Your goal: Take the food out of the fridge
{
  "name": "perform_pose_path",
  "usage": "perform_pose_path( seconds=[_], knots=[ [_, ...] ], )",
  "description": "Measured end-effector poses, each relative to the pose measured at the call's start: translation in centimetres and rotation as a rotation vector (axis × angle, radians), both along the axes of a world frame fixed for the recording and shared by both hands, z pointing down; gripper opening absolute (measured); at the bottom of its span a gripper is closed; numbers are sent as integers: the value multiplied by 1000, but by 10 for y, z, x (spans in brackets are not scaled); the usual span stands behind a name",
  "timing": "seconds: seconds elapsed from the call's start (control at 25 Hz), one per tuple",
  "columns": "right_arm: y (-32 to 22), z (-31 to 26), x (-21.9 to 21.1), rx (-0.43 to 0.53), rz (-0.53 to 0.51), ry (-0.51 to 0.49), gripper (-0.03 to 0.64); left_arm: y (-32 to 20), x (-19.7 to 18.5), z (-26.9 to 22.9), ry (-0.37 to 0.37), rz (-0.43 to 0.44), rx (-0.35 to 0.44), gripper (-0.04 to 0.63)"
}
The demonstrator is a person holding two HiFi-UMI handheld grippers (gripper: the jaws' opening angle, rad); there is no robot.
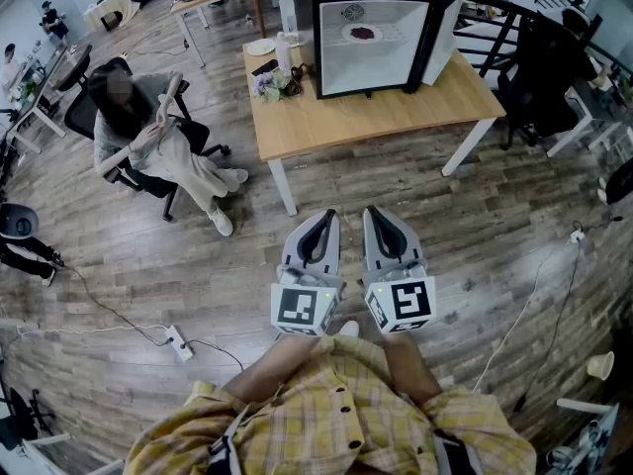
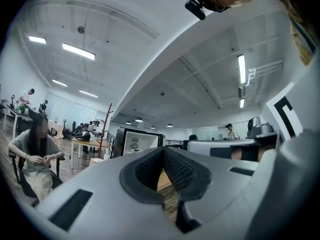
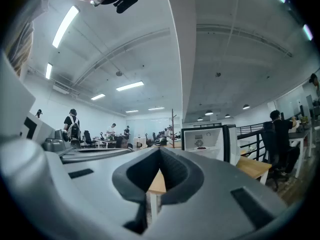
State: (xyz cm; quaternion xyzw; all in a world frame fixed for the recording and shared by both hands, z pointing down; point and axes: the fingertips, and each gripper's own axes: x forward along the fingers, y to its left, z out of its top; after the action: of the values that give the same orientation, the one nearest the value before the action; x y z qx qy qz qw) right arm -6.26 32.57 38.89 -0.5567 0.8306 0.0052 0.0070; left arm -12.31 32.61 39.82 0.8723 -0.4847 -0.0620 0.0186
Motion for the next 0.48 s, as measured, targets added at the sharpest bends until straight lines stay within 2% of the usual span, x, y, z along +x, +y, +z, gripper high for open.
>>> perform_pose_path(
  seconds=[0.48],
  knots=[
    [8,8,30,17,-46,8,6,7,31,1,5,-44,17,6]
  ],
)
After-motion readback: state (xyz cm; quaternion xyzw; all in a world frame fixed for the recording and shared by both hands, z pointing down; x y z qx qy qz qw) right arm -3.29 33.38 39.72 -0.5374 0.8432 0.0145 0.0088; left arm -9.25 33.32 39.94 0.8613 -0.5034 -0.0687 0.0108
